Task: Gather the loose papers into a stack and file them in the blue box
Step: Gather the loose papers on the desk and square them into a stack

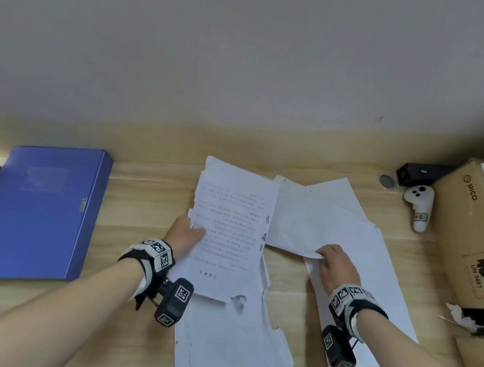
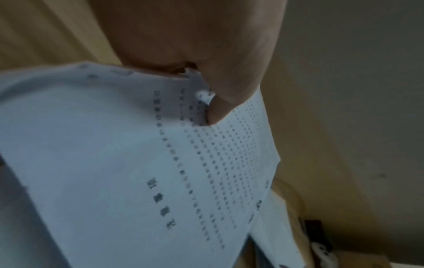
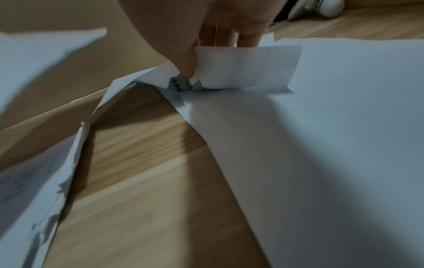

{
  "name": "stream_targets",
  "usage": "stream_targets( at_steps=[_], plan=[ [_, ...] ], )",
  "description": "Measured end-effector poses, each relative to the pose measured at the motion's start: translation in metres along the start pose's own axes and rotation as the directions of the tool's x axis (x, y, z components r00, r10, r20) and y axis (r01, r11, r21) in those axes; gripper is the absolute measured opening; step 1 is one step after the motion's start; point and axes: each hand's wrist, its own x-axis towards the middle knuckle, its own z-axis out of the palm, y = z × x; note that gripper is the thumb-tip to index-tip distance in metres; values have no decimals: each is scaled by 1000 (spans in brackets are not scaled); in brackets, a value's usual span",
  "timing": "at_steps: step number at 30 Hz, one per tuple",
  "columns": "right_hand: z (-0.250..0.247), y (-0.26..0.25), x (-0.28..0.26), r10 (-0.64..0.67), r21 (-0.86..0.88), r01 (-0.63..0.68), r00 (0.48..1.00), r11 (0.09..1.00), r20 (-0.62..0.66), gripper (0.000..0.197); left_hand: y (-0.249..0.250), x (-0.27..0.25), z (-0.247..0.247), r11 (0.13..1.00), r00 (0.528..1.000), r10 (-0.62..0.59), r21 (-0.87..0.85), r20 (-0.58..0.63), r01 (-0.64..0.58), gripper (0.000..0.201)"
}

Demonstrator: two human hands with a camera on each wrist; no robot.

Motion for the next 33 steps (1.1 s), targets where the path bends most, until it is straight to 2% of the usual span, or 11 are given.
stream_targets(
  at_steps=[3, 6, 8, 12, 16, 19, 22, 25, 27, 30, 33],
  plan=[
    [-4, 0, -8, 81, -82, -78, 996, 994, 27, 26, -33, -1, 16, 987, 996, -82, 137, -28, 85, 14],
    [-5, -7, -16, 158, -205, -138, 984, 969, 85, 48, -46, -4, 27, 974, 995, -96, 202, -35, 101, 20],
    [-4, -13, -17, 165, -236, -140, 982, 962, 91, 53, -45, -10, 29, 972, 994, -91, 213, -58, 101, 27],
    [2, -13, -14, 157, -278, -125, 983, 952, 98, 52, -43, -10, 30, 973, 993, -108, 201, -50, 116, 23],
    [10, -9, -15, 138, -315, -120, 990, 941, 37, 49, -44, -9, 29, 971, 991, -132, 198, -19, 133, 26],
    [7, -1, -14, 101, -308, -93, 995, 947, 11, 38, -47, -9, 28, 965, 988, -152, 212, -24, 153, 19],
    [-7, 5, -11, 114, -199, -122, 992, 972, -51, 26, -51, -9, 23, 949, 987, -160, 268, -32, 163, 8],
    [-25, -3, -14, 172, -93, -189, 971, 978, -167, 20, -49, -10, 18, 911, 979, -188, 357, -84, 206, 28],
    [-40, -13, -18, 171, -28, -184, 951, 982, -257, 16, -45, -12, 15, 888, 978, -186, 409, -95, 208, 37],
    [-66, -27, -26, 132, 130, -92, 927, 987, -352, 17, -38, -12, 11, 876, 978, -195, 435, -72, 207, 52],
    [-95, -43, -37, 116, 390, 50, 913, 919, -391, 16, -25, -16, 7, 894, 987, -146, 420, -59, 158, 63]
  ],
)
